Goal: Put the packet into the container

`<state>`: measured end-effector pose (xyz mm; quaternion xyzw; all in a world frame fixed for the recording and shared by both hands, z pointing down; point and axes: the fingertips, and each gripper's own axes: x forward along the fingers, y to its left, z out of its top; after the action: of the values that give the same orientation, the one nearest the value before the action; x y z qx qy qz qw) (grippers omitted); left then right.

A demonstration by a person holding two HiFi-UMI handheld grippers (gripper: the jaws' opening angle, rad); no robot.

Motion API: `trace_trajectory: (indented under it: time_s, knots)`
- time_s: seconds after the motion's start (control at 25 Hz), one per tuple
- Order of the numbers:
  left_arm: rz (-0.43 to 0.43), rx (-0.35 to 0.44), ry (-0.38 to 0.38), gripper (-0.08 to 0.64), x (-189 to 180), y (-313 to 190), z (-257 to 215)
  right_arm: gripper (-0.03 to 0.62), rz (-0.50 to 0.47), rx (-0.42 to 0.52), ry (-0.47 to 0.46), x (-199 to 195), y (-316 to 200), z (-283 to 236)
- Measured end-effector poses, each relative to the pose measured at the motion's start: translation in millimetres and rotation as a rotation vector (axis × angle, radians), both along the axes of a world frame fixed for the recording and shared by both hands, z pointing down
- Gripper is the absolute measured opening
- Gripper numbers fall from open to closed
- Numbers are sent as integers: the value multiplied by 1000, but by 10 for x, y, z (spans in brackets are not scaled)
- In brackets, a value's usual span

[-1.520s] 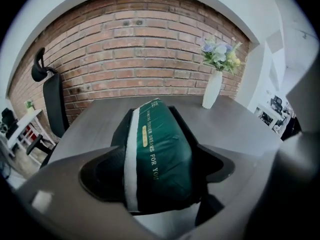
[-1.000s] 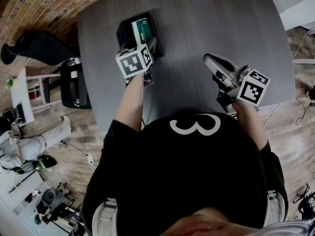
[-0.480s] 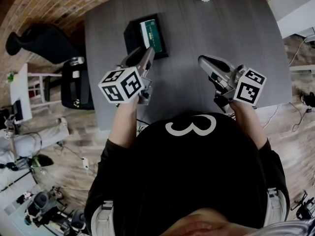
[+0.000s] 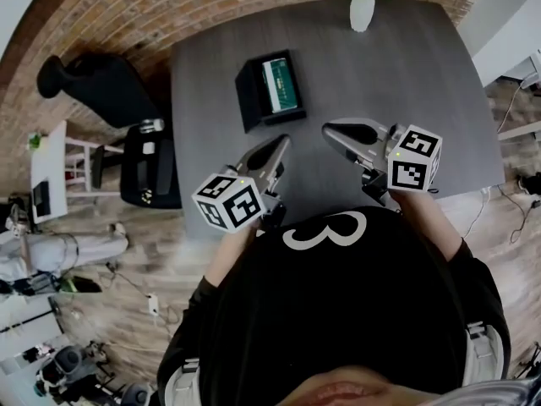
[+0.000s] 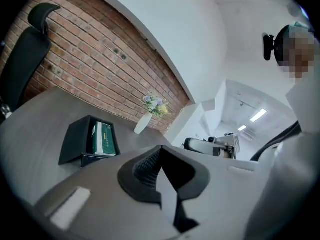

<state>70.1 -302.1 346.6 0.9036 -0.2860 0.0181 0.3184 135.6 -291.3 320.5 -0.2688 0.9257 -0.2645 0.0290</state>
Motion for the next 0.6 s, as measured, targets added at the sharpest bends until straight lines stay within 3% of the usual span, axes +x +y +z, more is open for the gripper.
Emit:
trace_trajectory:
  time_s: [0.24, 0.36, 0.6]
  knots:
    - [13, 55, -9, 11, -77, 131, -173, 0, -48, 44, -37, -153, 76, -150]
    - [13, 66, -10, 11, -79, 110, -213, 0, -47, 66, 37, -182, 63, -72]
    - [9, 31, 25, 11, -129, 79, -249, 0, -28, 35, 29, -190, 59, -23]
